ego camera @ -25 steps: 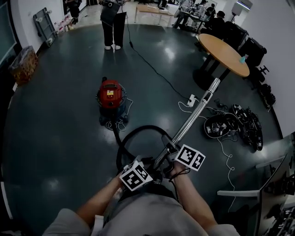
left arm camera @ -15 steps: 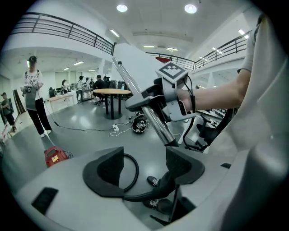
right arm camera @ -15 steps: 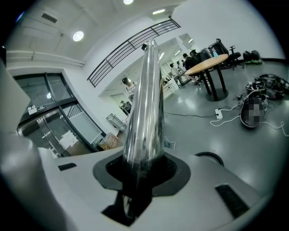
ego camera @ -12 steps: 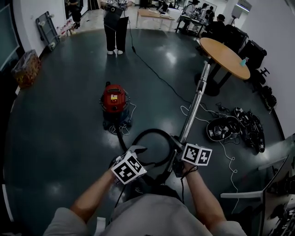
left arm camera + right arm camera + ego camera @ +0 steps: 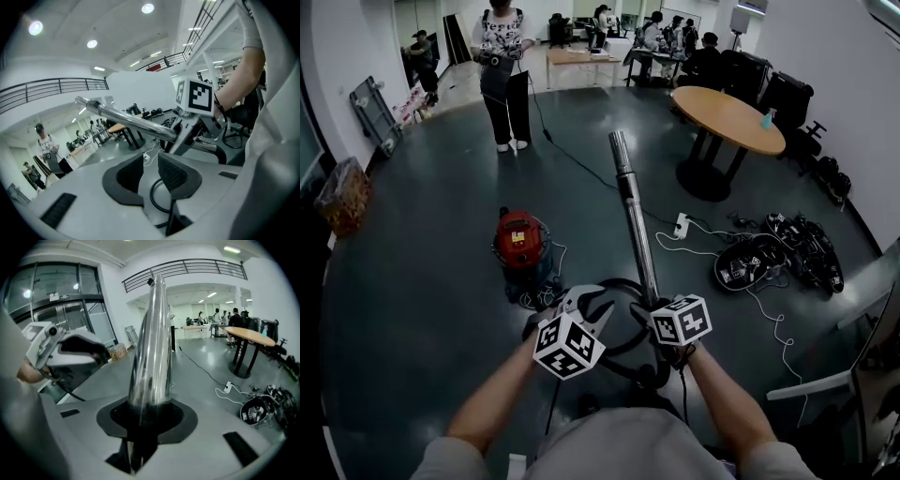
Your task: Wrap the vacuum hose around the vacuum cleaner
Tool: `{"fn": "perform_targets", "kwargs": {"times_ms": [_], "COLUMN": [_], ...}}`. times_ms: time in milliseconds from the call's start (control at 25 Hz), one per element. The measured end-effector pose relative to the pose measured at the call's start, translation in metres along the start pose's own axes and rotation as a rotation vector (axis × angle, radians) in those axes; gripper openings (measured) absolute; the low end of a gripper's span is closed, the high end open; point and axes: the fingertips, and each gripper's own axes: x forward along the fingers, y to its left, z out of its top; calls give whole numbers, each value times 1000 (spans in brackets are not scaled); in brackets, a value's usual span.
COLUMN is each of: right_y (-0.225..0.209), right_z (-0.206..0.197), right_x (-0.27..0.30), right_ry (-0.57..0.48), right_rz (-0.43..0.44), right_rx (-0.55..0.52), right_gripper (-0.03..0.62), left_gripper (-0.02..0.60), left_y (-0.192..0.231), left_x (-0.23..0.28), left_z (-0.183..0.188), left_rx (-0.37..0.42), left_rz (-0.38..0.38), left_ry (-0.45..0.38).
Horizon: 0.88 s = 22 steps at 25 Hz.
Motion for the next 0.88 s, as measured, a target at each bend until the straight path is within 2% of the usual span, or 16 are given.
{"fn": "perform_targets", "kwargs": {"times_ms": [120,360,560,680,800,880], "right_y": [-12,-40,-73,-92,-109,-115], "right_z": [-8,-10,-7,-6,-6,-3], "right_x": [-2,1,9,17,22,25], "right_ry": [70,159,224,261,292,306], "right_rz": [7,29,77,122,160,185], "right_rx": [-111,-327,-511,-638,-741,-810], "right_gripper": [114,107,103,100,100,100], "left_gripper": [106,114,241,250,250,250], "left_y": [16,33,30,26,20,21], "left_x": [10,37,69,91,116,128], "left_z": [31,71,95,103,91,85], "left_rx": [97,280,433,497,539,589], "left_rz": [40,96,68,30,-61,-92], "left_ry": [-31,-10,54,142,308,385]}}
